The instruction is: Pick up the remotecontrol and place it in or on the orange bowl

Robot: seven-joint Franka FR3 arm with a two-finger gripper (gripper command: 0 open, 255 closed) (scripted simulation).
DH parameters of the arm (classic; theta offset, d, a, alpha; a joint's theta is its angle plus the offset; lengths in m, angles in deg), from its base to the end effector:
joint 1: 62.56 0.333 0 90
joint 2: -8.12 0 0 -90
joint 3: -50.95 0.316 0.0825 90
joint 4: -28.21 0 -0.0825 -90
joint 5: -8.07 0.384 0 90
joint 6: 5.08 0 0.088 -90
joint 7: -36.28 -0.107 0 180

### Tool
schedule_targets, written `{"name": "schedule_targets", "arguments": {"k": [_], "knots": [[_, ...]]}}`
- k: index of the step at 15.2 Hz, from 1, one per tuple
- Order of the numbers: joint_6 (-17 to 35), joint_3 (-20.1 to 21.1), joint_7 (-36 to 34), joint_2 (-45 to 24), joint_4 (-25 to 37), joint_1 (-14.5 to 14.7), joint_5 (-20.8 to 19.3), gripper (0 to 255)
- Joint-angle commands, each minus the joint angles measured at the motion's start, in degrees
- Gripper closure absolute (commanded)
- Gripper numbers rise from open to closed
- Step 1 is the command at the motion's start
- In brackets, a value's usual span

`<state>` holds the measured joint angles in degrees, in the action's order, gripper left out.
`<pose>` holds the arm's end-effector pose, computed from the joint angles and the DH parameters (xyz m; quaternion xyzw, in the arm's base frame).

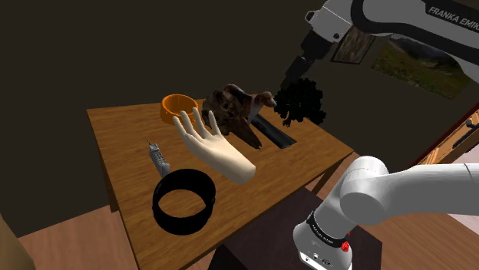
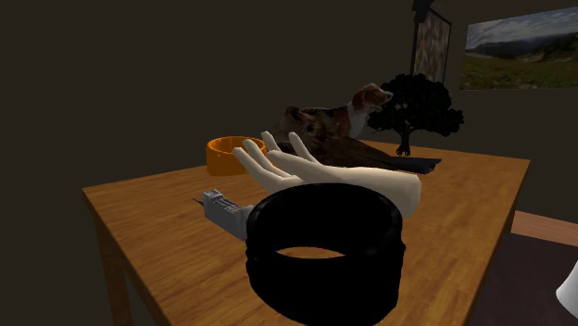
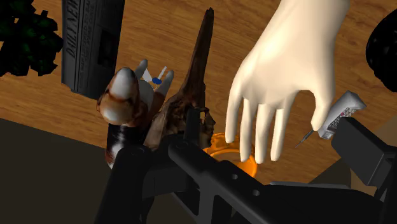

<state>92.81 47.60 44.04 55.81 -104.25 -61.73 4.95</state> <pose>0.3064 -0.0260 0.6390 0.9921 0.0531 0.1129 0.0148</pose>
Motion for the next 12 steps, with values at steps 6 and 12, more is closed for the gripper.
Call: {"name": "schedule_targets", "arguments": {"k": [6,12], "knots": [[7.05,3.90,-4.53,-5.50,-2.31,1.21,1.77,0],[15.27,8.55,-9.90,-14.23,-2.66,2.36,3.10,0]]}}
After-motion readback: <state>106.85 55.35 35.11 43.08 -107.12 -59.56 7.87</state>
